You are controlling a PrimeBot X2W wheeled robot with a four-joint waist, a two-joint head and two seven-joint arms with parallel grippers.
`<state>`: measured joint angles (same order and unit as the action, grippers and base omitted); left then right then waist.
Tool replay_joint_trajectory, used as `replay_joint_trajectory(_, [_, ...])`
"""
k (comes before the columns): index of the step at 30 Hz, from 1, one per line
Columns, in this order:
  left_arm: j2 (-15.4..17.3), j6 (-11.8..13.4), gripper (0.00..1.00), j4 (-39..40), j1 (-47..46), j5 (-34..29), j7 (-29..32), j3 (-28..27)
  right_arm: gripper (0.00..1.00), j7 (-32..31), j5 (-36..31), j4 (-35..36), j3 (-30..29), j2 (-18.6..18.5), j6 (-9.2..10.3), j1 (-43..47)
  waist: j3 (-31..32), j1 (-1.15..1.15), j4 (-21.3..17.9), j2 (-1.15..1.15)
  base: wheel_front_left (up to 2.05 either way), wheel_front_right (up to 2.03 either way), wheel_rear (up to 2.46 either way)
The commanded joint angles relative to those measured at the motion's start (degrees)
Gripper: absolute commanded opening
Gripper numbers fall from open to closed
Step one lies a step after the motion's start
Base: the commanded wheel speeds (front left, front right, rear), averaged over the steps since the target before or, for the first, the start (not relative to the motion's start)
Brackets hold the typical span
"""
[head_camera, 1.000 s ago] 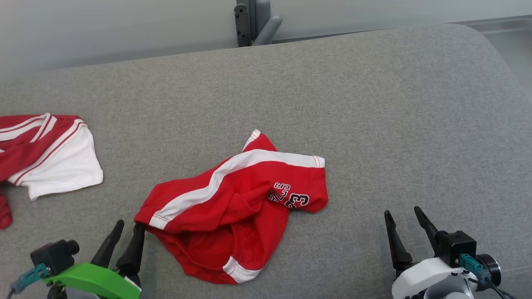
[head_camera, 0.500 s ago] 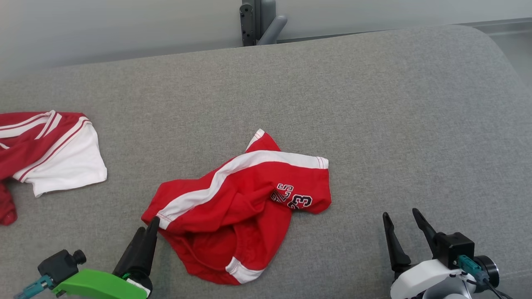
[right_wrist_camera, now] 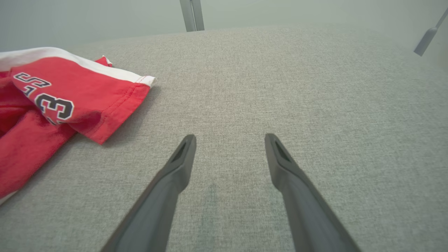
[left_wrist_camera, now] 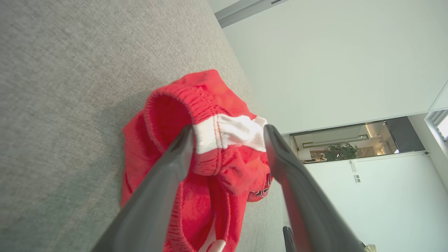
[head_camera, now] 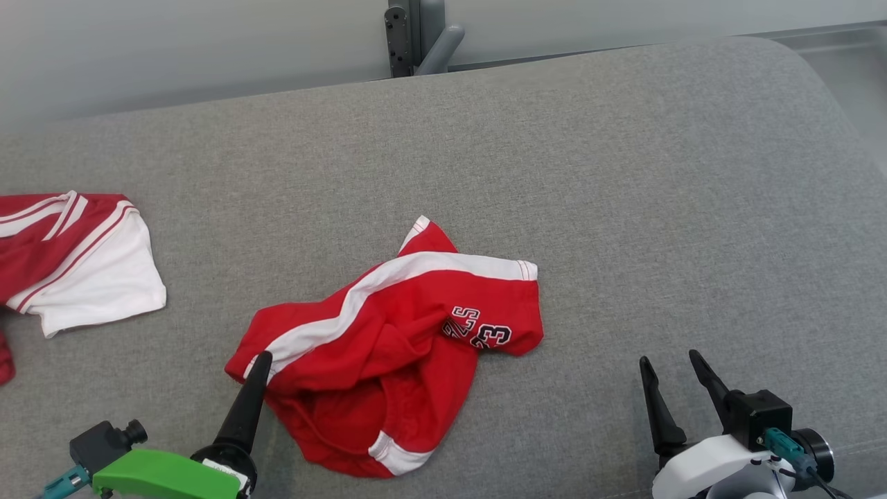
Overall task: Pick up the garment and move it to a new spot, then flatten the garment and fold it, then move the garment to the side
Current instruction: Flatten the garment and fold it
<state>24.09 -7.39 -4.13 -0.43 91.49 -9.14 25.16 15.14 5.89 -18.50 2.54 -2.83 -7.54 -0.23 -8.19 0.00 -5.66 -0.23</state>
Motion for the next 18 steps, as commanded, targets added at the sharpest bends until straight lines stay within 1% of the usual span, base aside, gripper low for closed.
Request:
replay_joint_trajectory(1, [0.06,-0.16,1.00,0.29,0.44,0.36,0.54,-0.15,1.00,0.00,-0.22,0.06,0.08,-0.11,0.10,-0.03,-0.21,0.00,-0.03,0.23,0.00,0.00,0.00])
replay_joint_trajectory(4, [0.28,-0.16,1.00,-0.27,-0.46,-0.65,1.39,0.48,1.00,0.00,-0.19,0.06,0.19,-0.11,0.10,-0.42,-0.44,0.00,-0.09,0.23,0.00,0.00,0.00])
replay_joint_trajectory(6, [-0.40,-0.16,1.00,-0.81,-1.78,-0.84,1.87,0.91,1.00,0.00,-0.17,-0.01,0.32,-0.11,0.10,-0.80,-0.66,0.00,-0.21,0.23,0.00,0.00,0.00])
replay_joint_trajectory(7, [-0.63,-0.16,0.83,-0.99,-2.48,-1.16,2.11,1.18,1.00,0.00,-0.15,-0.04,0.34,-0.11,0.10,-0.94,-0.76,0.00,-0.29,0.23,0.00,0.00,0.00])
replay_joint_trajectory(8, [-0.68,-0.16,0.22,-1.30,-3.13,-1.54,2.20,1.22,1.00,0.00,-0.11,-0.07,0.36,-0.12,0.10,-1.02,-0.85,0.00,-0.40,0.23,0.00,0.00,0.00])
replay_joint_trajectory(9, [-0.74,-0.16,0.00,-1.58,-3.74,-1.66,1.80,0.96,1.00,0.00,-0.12,-0.11,0.44,-0.12,0.10,-1.10,-0.95,0.00,-0.55,0.23,0.00,0.00,0.00])
replay_joint_trajectory(12, [-0.33,-0.16,0.00,-1.76,-5.89,-2.75,1.81,0.77,1.00,0.00,0.04,-0.05,0.51,-0.12,0.10,-1.66,-1.30,0.00,-1.24,0.23,0.00,0.00,0.00])
replay_joint_trajectory(18, [1.98,-0.16,0.00,1.03,-11.49,-4.81,4.56,1.50,1.00,0.00,1.17,-0.05,0.85,-0.10,0.10,-2.36,-1.81,0.00,-3.17,0.23,0.00,0.00,0.00])
